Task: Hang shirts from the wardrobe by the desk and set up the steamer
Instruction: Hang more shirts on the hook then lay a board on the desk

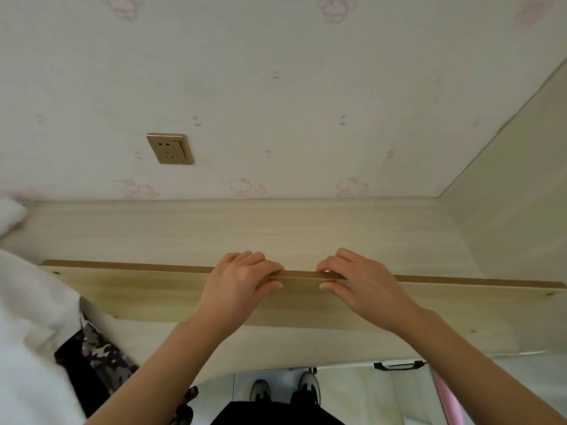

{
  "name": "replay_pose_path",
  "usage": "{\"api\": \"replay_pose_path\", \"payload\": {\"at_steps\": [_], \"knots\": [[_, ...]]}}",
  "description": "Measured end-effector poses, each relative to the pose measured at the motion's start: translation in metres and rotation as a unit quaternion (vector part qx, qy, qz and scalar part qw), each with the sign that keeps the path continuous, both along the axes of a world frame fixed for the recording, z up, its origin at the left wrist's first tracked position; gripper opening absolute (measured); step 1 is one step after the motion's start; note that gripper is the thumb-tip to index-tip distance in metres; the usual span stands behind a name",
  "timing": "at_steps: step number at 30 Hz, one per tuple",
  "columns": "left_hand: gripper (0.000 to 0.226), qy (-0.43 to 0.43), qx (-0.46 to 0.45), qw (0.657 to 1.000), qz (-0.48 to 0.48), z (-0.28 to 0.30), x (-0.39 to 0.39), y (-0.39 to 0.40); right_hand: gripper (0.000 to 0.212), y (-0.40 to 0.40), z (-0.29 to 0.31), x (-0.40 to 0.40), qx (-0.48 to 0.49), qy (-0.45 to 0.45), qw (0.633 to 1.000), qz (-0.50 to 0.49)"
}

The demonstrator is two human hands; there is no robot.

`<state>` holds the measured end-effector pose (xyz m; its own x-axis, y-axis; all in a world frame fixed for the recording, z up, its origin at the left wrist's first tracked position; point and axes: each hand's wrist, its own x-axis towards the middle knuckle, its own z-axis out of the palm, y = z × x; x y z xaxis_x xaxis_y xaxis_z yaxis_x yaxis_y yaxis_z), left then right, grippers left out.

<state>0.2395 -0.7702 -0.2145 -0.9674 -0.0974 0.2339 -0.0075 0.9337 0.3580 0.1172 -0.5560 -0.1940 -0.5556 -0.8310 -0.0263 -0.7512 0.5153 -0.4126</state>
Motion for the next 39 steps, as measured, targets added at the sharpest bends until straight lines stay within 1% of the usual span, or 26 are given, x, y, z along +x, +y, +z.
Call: {"api": "replay_pose_path", "payload": {"at_steps": [3,9,13,17,24,27,29,31,33,34,36,37,39], "knots": [[0.034,-0.006,0.016,1.0,0.002,-0.008,-0.009,0.004,0.017,0.001,-0.007,-0.011,0.012,-0.013,1.0,0.005],[0.029,0.003,0.01,1.0,0.016,-0.017,-0.024,0.01,0.016,0.003,-0.015,-0.034,0.024,-0.018,0.999,0.032],[0.016,-0.007,0.02,0.999,0.025,-0.017,-0.032,0.008,0.018,-0.002,-0.016,-0.048,0.03,-0.021,0.998,0.042],[0.018,-0.03,0.021,0.999,0.031,-0.018,-0.039,-0.002,0.02,-0.014,-0.018,-0.058,0.04,-0.034,0.997,0.055],[0.024,-0.075,0.063,0.993,0.058,-0.022,-0.062,-0.029,0.023,-0.043,-0.023,-0.079,0.053,-0.047,0.997,0.038],[0.028,-0.095,0.066,0.992,0.056,-0.032,-0.072,-0.043,0.03,-0.055,-0.03,-0.08,0.077,-0.02,0.996,0.044],[0.03,-0.1,0.056,0.992,0.054,-0.041,-0.079,-0.05,0.042,-0.064,-0.038,-0.081,0.099,0.006,0.994,0.055],[0.03,-0.079,0.037,0.994,0.063,-0.053,-0.082,-0.056,0.056,-0.072,-0.048,-0.083,0.118,0.028,0.991,0.058],[0.037,-0.049,0.018,0.996,0.074,-0.065,-0.08,-0.057,0.066,-0.081,-0.06,-0.087,0.135,0.035,0.989,0.047],[0.047,-0.046,0.011,0.996,0.077,-0.072,-0.077,-0.057,0.069,-0.085,-0.066,-0.088,0.143,0.037,0.988,0.04],[0.068,-0.061,-0.02,0.995,0.074,-0.089,-0.072,-0.06,0.073,-0.093,-0.081,-0.094,0.161,0.035,0.986,0.029],[0.074,-0.077,-0.04,0.994,0.071,-0.099,-0.069,-0.061,0.074,-0.098,-0.089,-0.098,0.17,0.03,0.985,0.026],[0.074,-0.111,-0.056,0.989,0.079,-0.122,-0.061,-0.062,0.076,-0.106,-0.105,-0.108,0.187,0.012,0.982,0.021]]}}
